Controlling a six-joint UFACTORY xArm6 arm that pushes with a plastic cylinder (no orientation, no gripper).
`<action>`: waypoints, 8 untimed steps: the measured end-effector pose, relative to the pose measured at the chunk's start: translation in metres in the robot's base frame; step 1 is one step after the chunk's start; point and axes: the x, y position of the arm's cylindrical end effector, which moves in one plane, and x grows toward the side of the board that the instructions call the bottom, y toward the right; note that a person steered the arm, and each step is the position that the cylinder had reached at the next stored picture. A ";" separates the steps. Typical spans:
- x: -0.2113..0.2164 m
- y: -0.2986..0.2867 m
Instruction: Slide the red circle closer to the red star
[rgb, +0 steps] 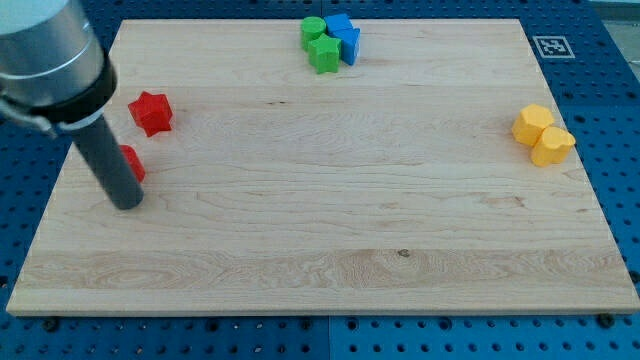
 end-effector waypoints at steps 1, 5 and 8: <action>0.009 -0.024; -0.027 0.020; -0.014 -0.021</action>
